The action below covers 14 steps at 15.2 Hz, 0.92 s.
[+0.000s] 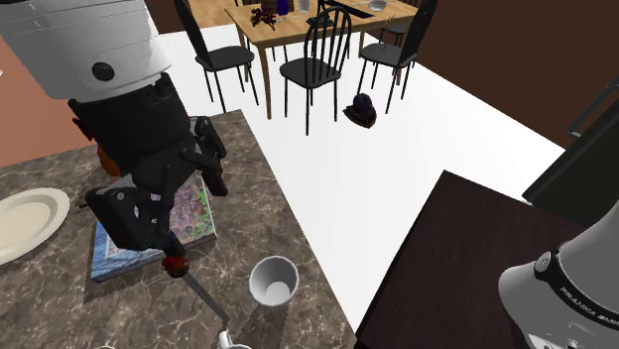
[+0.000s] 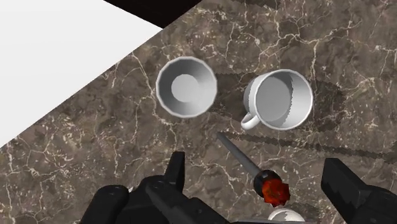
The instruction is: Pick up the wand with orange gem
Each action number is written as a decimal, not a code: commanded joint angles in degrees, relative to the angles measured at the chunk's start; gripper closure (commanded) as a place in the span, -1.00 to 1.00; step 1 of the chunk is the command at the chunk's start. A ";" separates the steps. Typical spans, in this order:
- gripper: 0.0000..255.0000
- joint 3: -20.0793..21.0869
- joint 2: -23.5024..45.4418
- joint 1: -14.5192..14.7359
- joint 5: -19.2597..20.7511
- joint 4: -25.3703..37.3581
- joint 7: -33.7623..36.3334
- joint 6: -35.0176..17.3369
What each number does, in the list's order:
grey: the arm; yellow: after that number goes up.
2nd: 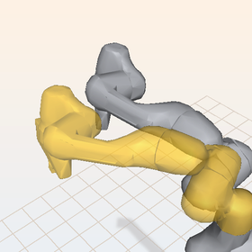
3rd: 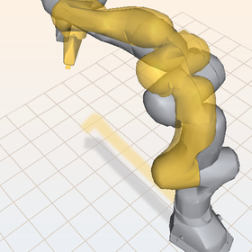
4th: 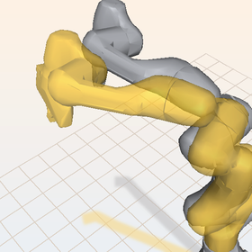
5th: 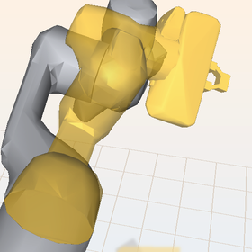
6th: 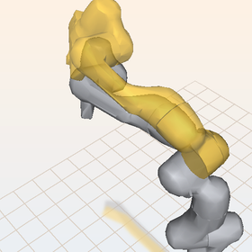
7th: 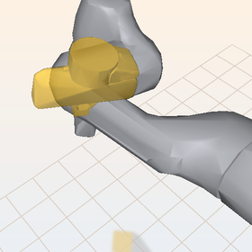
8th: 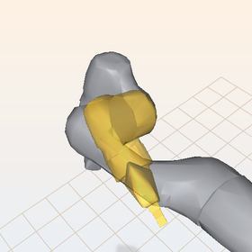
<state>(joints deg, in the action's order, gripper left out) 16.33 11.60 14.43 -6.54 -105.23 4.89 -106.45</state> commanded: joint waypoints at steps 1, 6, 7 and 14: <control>-1.00 0.62 4.38 1.26 0.92 4.22 1.05 0.29; -1.00 1.04 9.97 2.97 2.13 8.57 2.02 -0.38; -1.00 1.00 10.26 3.00 2.19 8.20 1.97 -1.03; 1.00 0.85 11.57 3.12 2.47 6.49 1.75 -3.99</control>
<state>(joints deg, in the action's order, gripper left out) 17.18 23.10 17.54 -4.08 -98.73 6.63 -110.34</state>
